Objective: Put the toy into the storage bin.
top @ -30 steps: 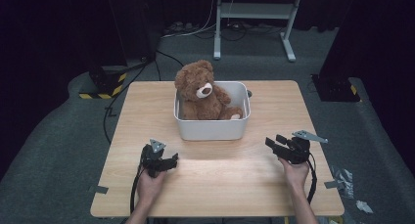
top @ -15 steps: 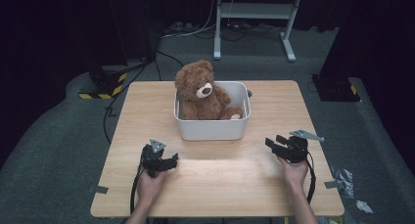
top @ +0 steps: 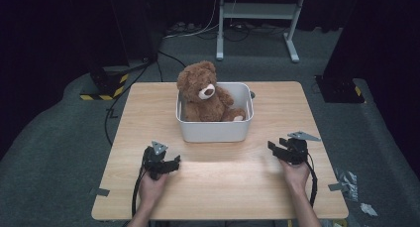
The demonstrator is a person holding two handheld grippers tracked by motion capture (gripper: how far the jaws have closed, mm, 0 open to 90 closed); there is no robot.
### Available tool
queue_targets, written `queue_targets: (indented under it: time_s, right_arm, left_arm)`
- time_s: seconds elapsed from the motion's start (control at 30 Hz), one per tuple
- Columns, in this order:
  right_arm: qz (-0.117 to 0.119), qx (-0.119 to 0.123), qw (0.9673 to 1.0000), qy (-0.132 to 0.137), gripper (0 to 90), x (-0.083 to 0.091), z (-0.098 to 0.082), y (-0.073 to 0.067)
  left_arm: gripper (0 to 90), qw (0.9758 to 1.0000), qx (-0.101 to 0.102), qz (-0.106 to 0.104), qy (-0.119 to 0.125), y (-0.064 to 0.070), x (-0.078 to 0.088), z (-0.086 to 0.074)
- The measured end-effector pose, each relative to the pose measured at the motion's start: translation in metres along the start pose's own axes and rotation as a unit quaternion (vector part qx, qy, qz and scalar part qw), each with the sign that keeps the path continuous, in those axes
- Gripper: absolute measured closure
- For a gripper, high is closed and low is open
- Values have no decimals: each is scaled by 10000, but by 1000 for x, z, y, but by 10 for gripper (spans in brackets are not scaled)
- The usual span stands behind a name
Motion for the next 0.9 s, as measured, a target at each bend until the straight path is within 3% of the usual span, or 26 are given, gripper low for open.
queue_targets:
  time_s: [0.53, 0.63, 0.73, 0.9]
  right_arm:
    - [-233, 103, 9996, -125, 423, -9, -5, 3]
    - [-279, 175, 9994, -145, 422, -10, -6, 4]
    - [-439, 400, 9979, -252, 422, -12, -9, 4]
    - [-434, 443, 9976, -311, 420, -15, -11, 4]
  left_arm:
    - [206, 10000, -10, -6, -2, 0, 0, 0]
    - [206, 10000, -5, -5, 3, 0, 0, 0]
    - [206, 10000, -11, -6, -1, 0, 0, 0]
    - [206, 10000, -15, -10, -5, 0, 0, 0]
Point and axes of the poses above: each handheld gripper's, and its own axes: x roughly backward along the jaws, z roughly out of its top, y roughly to its right, the point moved 10 cm from there along -x, roughly forward along the jaws, and after that the axes turned 2 degrees about -z, right-handed, at the moved point
